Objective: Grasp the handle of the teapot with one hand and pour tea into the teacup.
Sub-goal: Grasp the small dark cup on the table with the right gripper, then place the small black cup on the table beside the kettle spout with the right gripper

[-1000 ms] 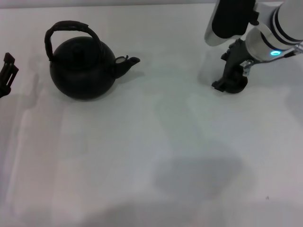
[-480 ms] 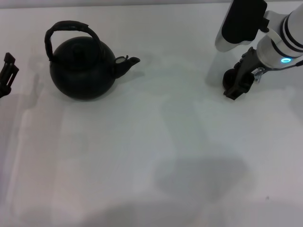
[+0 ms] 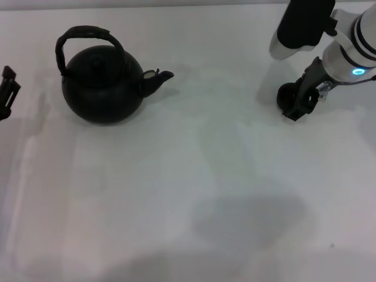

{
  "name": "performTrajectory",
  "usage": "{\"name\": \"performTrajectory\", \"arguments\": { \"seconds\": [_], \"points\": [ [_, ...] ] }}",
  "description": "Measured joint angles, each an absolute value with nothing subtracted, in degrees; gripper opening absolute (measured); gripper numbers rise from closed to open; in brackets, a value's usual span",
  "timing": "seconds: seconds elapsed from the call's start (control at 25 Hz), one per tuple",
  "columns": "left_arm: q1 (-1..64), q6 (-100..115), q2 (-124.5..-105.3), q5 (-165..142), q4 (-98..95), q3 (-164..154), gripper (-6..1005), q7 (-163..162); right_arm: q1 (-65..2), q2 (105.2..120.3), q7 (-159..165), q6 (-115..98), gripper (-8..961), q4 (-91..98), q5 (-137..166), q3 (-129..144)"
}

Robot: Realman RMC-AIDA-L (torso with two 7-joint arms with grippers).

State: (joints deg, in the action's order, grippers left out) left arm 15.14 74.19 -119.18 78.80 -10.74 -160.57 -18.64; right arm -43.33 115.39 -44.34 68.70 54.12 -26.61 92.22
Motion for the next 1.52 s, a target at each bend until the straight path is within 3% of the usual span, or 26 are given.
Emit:
{"name": "performTrajectory", "arguments": {
  "seconds": [0.36,0.84,1.52],
  "points": [
    [14.9,74.5,-119.20,80.5,-10.8,-160.6,890,-18.6,-44.5,116.12,-44.2,70.6,728,58.2,-29.4,95.0],
    [15.3,74.5,-119.18,80.5,-10.8,-160.6,890,-18.6,-53.3,116.19,-43.2,67.0,729,57.9,-43.8,115.1],
    [15.4,74.5,-119.18,80.5,-10.7,-160.6,890,-18.6,-53.4,116.19,-41.7,66.3,729,56.6,-45.2,119.9]
  ]
}}
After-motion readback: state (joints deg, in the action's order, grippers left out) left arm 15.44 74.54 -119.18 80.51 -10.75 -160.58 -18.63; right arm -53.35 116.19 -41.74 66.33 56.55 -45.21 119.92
